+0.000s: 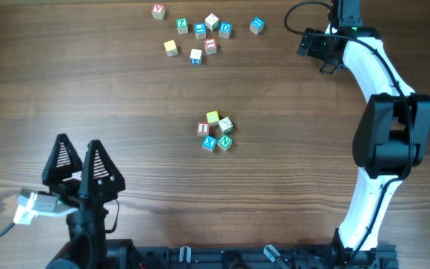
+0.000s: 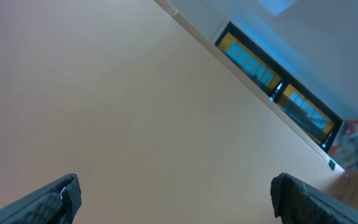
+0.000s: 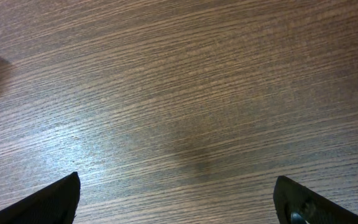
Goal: Form a circle
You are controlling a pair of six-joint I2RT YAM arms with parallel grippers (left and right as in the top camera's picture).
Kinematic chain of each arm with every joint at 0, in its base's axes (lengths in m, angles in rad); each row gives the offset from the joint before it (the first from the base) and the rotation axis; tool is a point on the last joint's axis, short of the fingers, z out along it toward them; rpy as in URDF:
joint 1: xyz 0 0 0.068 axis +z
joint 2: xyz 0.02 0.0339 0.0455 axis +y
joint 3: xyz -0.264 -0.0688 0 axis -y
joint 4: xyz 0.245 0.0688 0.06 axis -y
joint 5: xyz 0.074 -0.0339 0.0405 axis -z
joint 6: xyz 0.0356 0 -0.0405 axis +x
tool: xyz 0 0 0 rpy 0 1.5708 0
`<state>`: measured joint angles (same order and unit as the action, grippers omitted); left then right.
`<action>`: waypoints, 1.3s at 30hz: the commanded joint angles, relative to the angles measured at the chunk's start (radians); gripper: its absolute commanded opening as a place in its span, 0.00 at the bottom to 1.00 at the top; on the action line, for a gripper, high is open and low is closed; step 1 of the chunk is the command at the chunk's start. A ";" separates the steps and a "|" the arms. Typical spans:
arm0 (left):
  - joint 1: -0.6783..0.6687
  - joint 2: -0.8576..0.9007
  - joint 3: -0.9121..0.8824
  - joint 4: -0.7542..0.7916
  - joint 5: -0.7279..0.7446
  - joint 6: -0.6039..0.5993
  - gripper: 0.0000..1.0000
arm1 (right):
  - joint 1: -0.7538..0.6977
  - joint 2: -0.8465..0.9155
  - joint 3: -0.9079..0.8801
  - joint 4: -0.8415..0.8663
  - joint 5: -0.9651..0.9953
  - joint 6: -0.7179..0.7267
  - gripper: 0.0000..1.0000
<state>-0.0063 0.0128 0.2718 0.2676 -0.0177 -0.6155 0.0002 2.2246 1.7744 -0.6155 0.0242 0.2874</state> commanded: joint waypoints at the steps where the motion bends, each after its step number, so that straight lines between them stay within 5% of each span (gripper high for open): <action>1: 0.006 -0.009 -0.095 0.134 0.029 -0.003 1.00 | 0.000 0.012 0.000 0.002 0.009 0.001 1.00; 9: 0.006 -0.009 -0.259 0.282 0.020 -0.002 1.00 | 0.000 0.012 0.000 0.002 0.009 0.002 1.00; 15: 0.006 -0.010 -0.266 0.061 -0.049 0.009 1.00 | 0.000 0.012 0.000 0.002 0.009 0.002 1.00; 21: 0.006 -0.010 -0.266 -0.338 -0.119 0.010 1.00 | 0.000 0.012 0.000 0.002 0.010 0.002 1.00; 24: 0.004 -0.010 -0.266 -0.330 -0.114 0.123 1.00 | 0.000 0.012 0.000 0.002 0.010 0.002 1.00; 39: 0.004 -0.007 -0.266 -0.329 -0.109 0.122 1.00 | 0.000 0.012 0.000 0.002 0.009 0.002 1.00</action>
<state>-0.0063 0.0139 0.0059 -0.0570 -0.1078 -0.5129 0.0002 2.2246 1.7744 -0.6151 0.0242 0.2874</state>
